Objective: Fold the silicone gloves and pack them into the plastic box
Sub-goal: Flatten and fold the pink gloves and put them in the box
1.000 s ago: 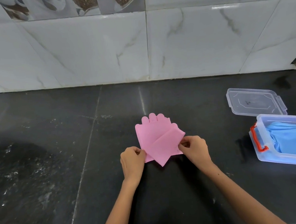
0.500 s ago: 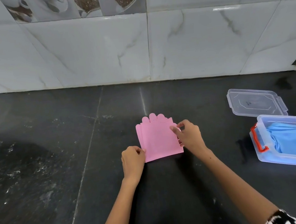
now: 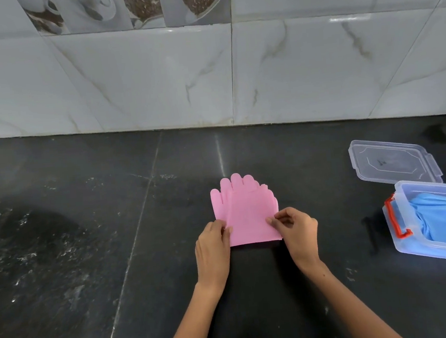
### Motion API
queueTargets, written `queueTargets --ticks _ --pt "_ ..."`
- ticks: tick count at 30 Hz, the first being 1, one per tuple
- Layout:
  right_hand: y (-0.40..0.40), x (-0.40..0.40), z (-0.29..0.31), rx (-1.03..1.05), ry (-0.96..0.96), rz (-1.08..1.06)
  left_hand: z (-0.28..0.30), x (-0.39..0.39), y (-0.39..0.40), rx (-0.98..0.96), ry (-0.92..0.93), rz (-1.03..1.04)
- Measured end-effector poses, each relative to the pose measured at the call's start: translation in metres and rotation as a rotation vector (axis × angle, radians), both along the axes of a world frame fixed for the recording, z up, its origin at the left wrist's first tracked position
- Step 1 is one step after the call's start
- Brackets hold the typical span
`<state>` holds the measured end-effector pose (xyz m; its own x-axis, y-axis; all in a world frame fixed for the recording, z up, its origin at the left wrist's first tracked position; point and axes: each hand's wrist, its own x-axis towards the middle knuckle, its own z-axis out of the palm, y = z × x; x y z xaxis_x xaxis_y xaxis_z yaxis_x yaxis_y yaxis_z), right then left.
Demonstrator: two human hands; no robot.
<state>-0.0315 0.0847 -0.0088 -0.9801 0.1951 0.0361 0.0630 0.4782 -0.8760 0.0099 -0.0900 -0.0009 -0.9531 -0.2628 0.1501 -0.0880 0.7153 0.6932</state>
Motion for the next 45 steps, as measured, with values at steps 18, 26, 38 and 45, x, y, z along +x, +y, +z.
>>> queueTargets --ticks 18,26,38,45 --pt "-0.004 0.026 -0.004 0.070 -0.085 -0.110 -0.013 -0.014 -0.001 0.153 -0.045 0.207" --pt "-0.004 0.026 -0.007 0.133 -0.130 -0.118 -0.017 -0.020 -0.009 -0.030 -0.095 0.111" --pt "-0.004 0.016 -0.002 0.153 -0.327 -0.088 -0.009 -0.083 -0.050 0.340 -0.273 -0.162" --pt "0.040 -0.027 0.008 0.014 -0.355 -0.124 -0.014 -0.038 -0.004 0.513 -0.231 0.148"
